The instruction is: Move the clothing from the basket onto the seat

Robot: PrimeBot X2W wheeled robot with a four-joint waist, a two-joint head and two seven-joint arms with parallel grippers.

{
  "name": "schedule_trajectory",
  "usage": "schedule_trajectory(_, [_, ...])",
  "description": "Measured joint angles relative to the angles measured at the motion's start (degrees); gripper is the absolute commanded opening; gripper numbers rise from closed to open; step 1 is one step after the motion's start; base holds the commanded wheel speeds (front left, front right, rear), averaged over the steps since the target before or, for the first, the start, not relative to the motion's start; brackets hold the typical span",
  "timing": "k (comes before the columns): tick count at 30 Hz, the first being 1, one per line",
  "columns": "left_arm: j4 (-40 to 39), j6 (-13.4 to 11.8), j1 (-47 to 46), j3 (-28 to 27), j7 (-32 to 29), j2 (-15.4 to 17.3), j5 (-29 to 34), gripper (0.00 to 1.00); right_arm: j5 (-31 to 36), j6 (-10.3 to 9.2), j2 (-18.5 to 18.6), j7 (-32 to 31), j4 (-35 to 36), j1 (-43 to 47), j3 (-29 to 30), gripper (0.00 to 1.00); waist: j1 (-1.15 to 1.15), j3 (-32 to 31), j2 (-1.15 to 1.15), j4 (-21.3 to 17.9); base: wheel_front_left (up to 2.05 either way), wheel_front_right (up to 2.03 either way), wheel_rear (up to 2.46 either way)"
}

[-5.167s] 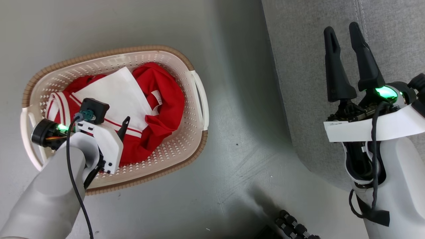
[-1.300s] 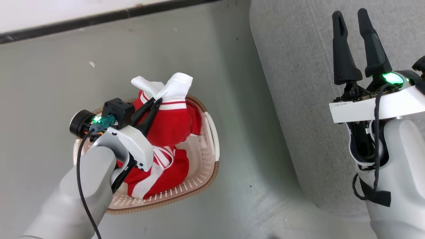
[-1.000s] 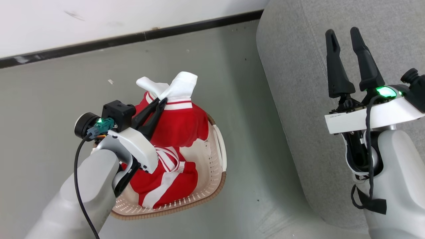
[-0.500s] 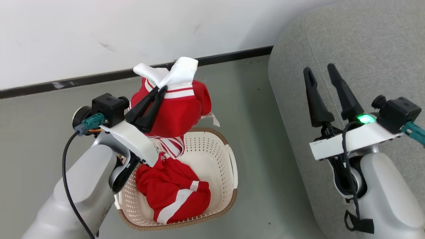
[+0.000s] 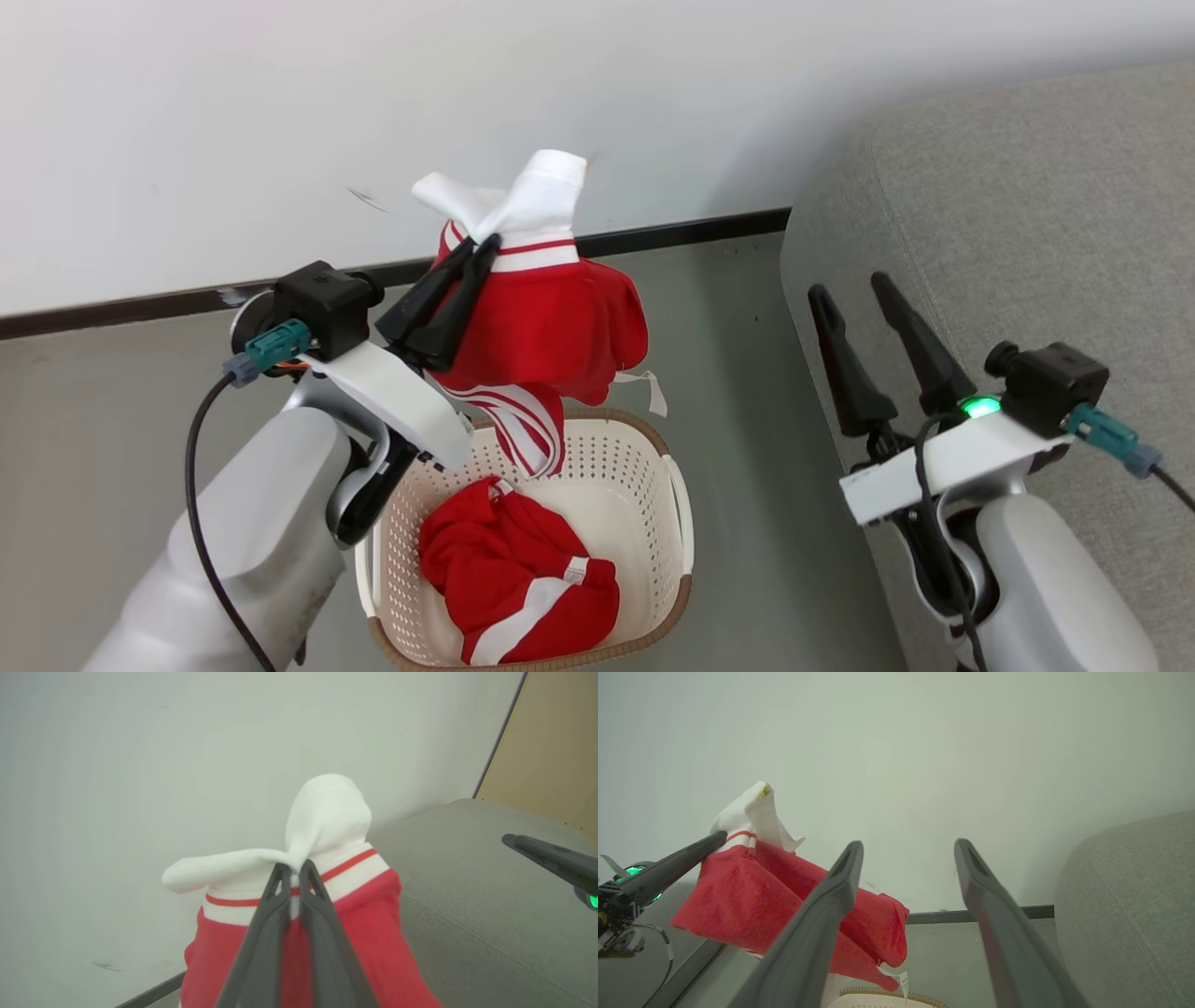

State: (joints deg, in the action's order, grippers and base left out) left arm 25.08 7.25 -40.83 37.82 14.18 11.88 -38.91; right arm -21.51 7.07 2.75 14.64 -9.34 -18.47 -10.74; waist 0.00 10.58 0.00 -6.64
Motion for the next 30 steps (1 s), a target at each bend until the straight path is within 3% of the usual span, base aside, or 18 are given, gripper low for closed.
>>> schedule_trajectory(11, [-2.2, -0.1, 0.3, 1.3, -2.0, -2.0, -0.4, 0.0, 1.0, 0.0, 1.6, 0.0, -1.5, 2.0, -3.9, 1.0, 0.0, -3.2, 0.0, 2.1, 0.0, 0.0, 0.0])
schedule_trajectory(30, [-4.6, -1.0, 0.3, 3.7, -5.1, -5.6, -0.9, 0.0, 3.6, 0.0, 2.8, 0.0, -6.2, 2.8, -21.6, 1.0, 0.0, -5.6, 0.0, 5.6, 0.0, 0.0, 0.0])
